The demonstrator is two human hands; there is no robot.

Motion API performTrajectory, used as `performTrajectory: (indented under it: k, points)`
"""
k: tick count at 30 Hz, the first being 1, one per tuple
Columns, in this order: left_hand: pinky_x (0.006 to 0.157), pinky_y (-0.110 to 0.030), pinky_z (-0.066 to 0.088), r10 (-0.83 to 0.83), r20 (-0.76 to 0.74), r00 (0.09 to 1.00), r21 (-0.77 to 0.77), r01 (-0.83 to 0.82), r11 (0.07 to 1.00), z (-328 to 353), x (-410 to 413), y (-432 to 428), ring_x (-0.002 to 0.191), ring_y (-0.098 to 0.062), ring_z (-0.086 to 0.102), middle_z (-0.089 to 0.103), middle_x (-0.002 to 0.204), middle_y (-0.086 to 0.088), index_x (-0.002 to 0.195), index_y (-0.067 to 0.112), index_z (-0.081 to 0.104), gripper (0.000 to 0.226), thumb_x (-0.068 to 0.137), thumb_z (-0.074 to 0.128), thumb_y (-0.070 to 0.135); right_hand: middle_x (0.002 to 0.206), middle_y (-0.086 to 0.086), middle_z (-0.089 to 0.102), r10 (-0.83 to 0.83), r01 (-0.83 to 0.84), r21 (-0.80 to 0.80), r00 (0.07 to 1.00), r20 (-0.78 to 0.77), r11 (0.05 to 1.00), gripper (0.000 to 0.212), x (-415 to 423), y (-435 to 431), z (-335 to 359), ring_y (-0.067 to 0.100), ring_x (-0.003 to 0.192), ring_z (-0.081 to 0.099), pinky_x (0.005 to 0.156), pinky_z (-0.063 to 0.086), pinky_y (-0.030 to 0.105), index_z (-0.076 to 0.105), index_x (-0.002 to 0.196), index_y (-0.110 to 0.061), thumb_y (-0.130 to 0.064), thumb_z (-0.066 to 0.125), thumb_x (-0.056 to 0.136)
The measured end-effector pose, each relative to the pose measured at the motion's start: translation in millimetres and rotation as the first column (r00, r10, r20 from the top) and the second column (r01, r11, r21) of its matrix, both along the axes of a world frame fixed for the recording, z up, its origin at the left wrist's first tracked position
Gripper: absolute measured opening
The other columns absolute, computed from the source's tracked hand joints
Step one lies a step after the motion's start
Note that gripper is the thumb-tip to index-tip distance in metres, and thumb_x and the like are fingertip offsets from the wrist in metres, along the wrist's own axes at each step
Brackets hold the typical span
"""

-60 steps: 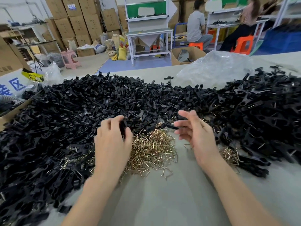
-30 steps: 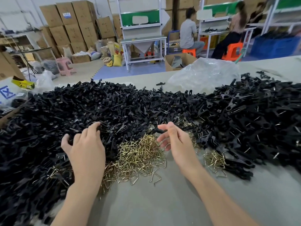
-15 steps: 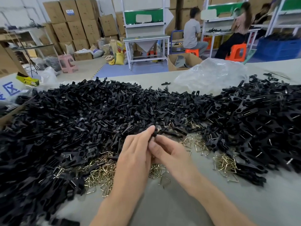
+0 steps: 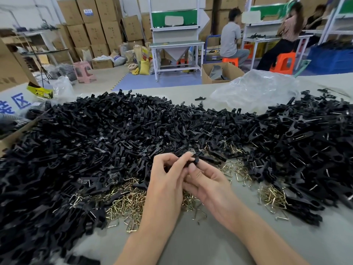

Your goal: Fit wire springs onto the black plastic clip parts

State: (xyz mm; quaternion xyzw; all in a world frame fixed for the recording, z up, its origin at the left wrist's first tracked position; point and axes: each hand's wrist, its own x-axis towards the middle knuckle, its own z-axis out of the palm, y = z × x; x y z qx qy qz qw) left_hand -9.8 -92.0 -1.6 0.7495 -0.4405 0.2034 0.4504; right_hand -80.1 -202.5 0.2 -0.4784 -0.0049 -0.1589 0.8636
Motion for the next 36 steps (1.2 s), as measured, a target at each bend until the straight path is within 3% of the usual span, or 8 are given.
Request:
performTrajectory:
  k: [3,7,10,14,24,36]
  points:
    - [0.095,-0.005,0.038,0.008,-0.043,0.999,-0.077,-0.011,0.997,-0.6,1.4,-0.5,0.113,0.009,0.047,0.043,0.118,0.005,0.14,0.013,0.056,0.042,0.101,0.043,0.008,0.108,0.01,0.075,-0.181,0.175,-0.082,0.98,-0.081,0.981,0.025,-0.8,-4.1,0.6,0.022,0.094,0.074,0.081,0.059,0.027,0.077,0.111,-0.021,-0.027,0.061,0.094]
    - [0.093,-0.007,0.039,-0.012,-0.21,0.978,-0.163,-0.023,0.986,4.4,1.6,2.1,0.113,0.003,0.053,0.052,0.115,0.013,0.142,0.026,0.051,0.042,0.102,0.043,0.016,0.093,0.01,0.076,-0.299,0.27,-0.212,0.947,-0.115,0.939,0.027,-2.9,-12.0,3.6,0.021,0.068,0.071,0.062,0.058,0.026,0.073,0.111,-0.018,-0.028,0.065,0.088]
    - [0.092,-0.009,0.044,-0.105,-0.488,0.867,-0.247,-0.022,0.969,11.3,-3.0,1.5,0.112,0.001,0.061,0.068,0.111,0.021,0.119,0.047,0.061,0.036,0.098,0.059,0.017,0.088,0.009,0.075,-0.304,0.258,-0.299,0.945,-0.122,0.919,0.023,-4.4,-10.8,5.0,0.02,0.066,0.069,0.055,0.057,0.027,0.076,0.103,-0.021,-0.03,0.071,0.083]
    - [0.079,-0.008,0.048,-0.218,-0.632,0.744,-0.325,0.001,0.946,15.8,-5.9,0.5,0.098,-0.001,0.069,0.076,0.099,0.017,0.098,0.038,0.074,0.025,0.093,0.068,0.014,0.088,0.0,0.075,-0.306,0.258,-0.3,0.943,-0.126,0.918,0.023,-4.5,-9.7,5.3,0.014,0.068,0.069,0.056,0.058,0.026,0.08,0.097,-0.023,-0.033,0.075,0.077]
    - [0.08,-0.009,0.05,-0.265,-0.676,0.688,-0.338,0.03,0.941,17.6,-14.2,-1.9,0.099,-0.002,0.07,0.077,0.101,0.016,0.102,0.035,0.076,0.031,0.097,0.061,0.007,0.08,-0.001,0.074,-0.301,0.251,-0.281,0.942,-0.15,0.926,0.023,-8.0,-10.6,6.3,0.018,0.071,0.071,0.062,0.061,0.03,0.077,0.099,-0.02,-0.032,0.073,0.08]
    - [0.079,-0.009,0.05,-0.256,-0.64,0.725,-0.307,0.065,0.949,16.4,-15.9,-1.8,0.098,-0.002,0.069,0.076,0.102,0.012,0.104,0.029,0.075,0.027,0.096,0.063,0.006,0.085,0.002,0.073,-0.302,0.254,-0.267,0.94,-0.161,0.93,0.022,-6.9,-11.1,4.1,0.019,0.069,0.07,0.06,0.06,0.028,0.079,0.095,-0.023,-0.033,0.076,0.076]
